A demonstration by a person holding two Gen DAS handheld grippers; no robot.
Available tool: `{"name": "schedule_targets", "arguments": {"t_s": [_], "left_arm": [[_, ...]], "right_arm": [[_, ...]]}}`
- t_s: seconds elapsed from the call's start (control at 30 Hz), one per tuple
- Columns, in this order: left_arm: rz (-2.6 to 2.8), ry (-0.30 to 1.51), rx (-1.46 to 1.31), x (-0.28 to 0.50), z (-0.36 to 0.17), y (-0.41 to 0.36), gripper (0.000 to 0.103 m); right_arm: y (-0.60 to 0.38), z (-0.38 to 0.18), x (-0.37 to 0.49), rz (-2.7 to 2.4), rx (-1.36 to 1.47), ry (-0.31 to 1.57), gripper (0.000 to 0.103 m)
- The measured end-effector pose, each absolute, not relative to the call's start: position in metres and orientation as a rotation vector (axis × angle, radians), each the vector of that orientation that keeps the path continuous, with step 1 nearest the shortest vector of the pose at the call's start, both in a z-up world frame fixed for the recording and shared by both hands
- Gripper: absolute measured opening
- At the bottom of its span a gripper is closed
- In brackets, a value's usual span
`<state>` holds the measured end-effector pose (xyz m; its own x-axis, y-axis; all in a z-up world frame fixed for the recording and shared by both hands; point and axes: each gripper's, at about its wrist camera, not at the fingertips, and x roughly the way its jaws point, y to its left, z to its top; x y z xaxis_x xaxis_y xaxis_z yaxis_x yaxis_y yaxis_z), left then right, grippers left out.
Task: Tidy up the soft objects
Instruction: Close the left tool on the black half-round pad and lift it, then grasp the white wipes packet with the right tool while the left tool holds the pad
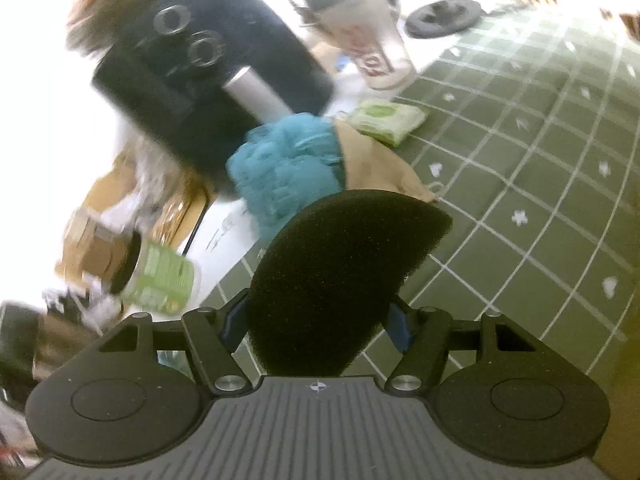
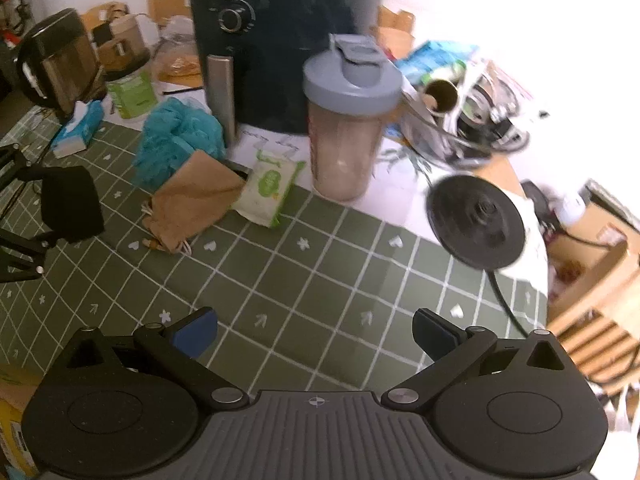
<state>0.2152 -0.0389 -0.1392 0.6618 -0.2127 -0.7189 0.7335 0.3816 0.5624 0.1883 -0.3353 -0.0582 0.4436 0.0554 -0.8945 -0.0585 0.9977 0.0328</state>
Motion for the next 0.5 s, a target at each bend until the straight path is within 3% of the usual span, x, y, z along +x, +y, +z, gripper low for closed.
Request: {"name": "schedule_targets", "arguments": {"t_s": [0.5], "left_arm": [[-0.508,0.759,0.546,0.195,-0.081,0.018,0.066]], "right_arm": [[-0.317,-0.100,0.230,0.234,-0.044,0.965,0.103]]}}
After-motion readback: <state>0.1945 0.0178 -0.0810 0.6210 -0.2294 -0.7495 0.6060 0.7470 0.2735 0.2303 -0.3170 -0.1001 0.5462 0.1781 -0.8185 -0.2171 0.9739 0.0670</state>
